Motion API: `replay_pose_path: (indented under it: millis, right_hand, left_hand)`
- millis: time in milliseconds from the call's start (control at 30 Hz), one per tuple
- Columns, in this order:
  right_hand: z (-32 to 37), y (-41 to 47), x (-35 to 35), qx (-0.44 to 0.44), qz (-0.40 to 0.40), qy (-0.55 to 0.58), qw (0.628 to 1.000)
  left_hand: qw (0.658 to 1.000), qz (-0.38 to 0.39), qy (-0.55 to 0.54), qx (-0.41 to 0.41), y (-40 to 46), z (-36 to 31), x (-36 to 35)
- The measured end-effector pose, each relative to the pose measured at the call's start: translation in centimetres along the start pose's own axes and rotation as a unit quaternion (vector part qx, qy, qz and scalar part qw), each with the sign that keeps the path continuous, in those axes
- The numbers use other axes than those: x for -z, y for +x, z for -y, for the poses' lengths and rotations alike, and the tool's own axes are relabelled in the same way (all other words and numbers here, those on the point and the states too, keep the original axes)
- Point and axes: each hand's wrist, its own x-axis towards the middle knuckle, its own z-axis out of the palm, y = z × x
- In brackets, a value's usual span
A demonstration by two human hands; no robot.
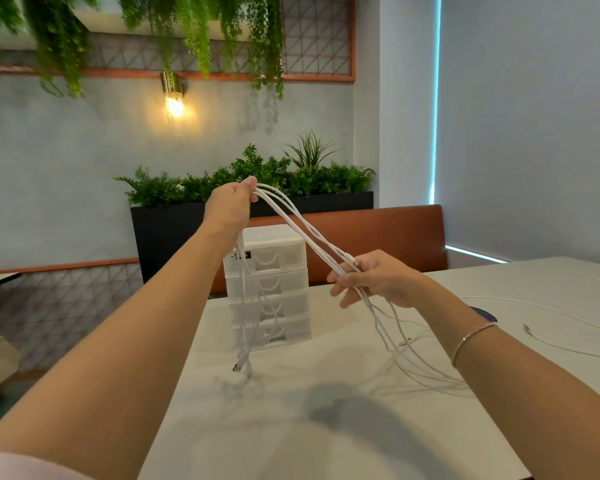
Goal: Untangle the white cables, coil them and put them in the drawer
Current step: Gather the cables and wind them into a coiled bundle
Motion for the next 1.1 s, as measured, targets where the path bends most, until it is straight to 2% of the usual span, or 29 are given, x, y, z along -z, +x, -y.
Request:
replay_pose_path:
  millis: [100,167,333,433,533,600,733,967,1100]
  right_hand:
    - [-1.6,-0.1,0.3,-0.024,-0.058,-0.108,0.992]
    - [-2.5,-0.2,0.7,-0.028,-0.066,-0.089,0.993]
    - [-3.0,-0.8,1.6,-0.029,0.015,0.022,0.999]
    - [-4.7,-1.4,2.7,-0.038,0.035,-0.002,0.999]
    - [-5.9,-1.8,3.2,-0.05,0.006,-0.01,0.999]
    - [-6.3,-1.8,3.1,-0.063,-0.003,-0.051,0.997]
    - [-7.1,-1.8,3.4,-0.087,-0.07,-0.134,0.985]
    - [-8.1,-2.7,4.5,-0.095,0.02,-0.088,0.991]
    - [-9.6,-3.2,5.0,-0.126,-0.018,-0.116,0.985]
  left_hand:
    - [1.0,-0.012,0.009,0.016,0.4,0.4,-0.2]
    - [1.0,-0.004,0.019,0.022,0.7,0.7,-0.4]
    - [0.999,-0.002,0.029,0.029,0.7,0.9,-0.9]
    - [0.999,-0.019,-0.001,0.034,1.1,0.7,-0.3]
    - [1.0,-0.013,0.007,0.026,1.1,1.0,-0.1]
    - [0.999,-0.017,0.011,0.038,0.9,1.3,-0.3]
    - [0.998,-0.03,-0.008,0.06,1.1,1.5,-0.2]
    - [0.996,-0.053,-0.039,0.065,1.5,1.1,0.2]
    - [0.995,-0.055,-0.05,0.06,1.4,0.6,0.4]
